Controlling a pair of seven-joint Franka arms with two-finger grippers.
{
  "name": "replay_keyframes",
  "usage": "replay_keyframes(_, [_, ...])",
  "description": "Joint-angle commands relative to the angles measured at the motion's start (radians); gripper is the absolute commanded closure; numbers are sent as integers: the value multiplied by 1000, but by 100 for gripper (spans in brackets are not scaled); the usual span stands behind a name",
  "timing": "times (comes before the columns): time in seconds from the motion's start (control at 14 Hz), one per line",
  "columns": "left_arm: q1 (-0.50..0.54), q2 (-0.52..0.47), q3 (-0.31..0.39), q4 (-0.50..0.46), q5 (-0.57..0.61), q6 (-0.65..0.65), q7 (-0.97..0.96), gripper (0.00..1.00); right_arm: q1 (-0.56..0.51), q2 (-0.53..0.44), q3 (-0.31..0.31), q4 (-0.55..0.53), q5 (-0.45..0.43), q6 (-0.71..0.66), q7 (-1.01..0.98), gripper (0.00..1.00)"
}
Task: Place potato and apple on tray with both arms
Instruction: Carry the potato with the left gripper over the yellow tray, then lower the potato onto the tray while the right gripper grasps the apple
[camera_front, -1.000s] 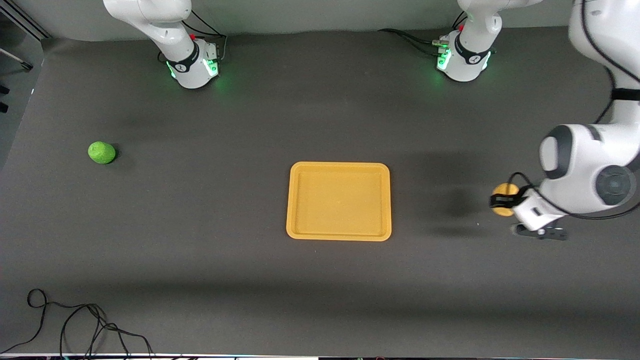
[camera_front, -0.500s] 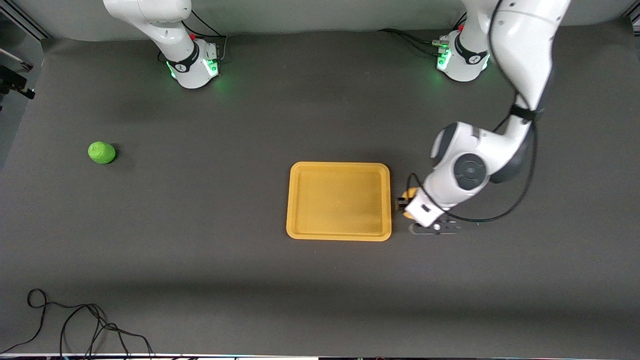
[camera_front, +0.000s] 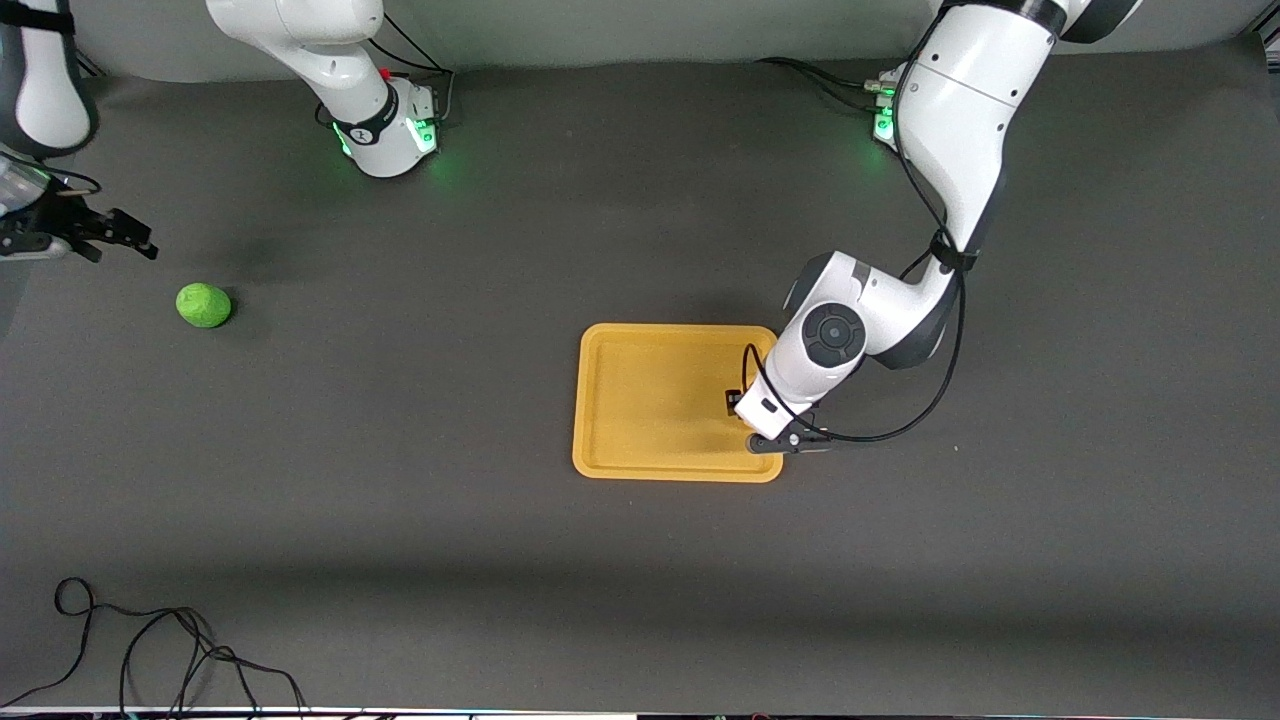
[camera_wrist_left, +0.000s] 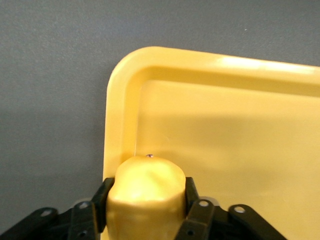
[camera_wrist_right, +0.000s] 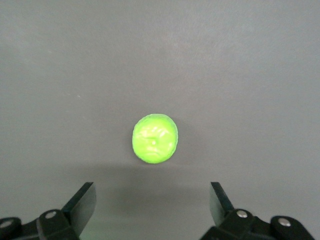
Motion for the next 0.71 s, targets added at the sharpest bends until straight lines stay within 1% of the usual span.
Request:
replay_keyframes(0.0, [-22, 0, 18, 16, 2, 0, -22, 0, 51, 147, -13, 12, 105, 100, -68, 0])
replay_keyframes(0.21, [-21, -6, 18, 18, 2, -3, -25, 0, 54, 299, -13, 14, 347, 195, -274, 0])
replay_keyframes(0.36, [-10, -38, 19, 16, 2, -23, -25, 0, 59, 380, -8, 21, 488, 238, -400, 0])
replay_keyframes(0.5, [-3, -87, 29, 18, 2, -40, -25, 0, 57, 432, -5, 23, 559, 272, -463, 0])
replay_keyframes(0.57, [19, -116, 29, 18, 4, -73, -17, 1, 57, 454, -2, 23, 573, 283, -474, 0])
replay_keyframes(0.64, [58, -156, 29, 18, 10, -134, -2, 1, 59, 468, 1, 24, 584, 294, -475, 0])
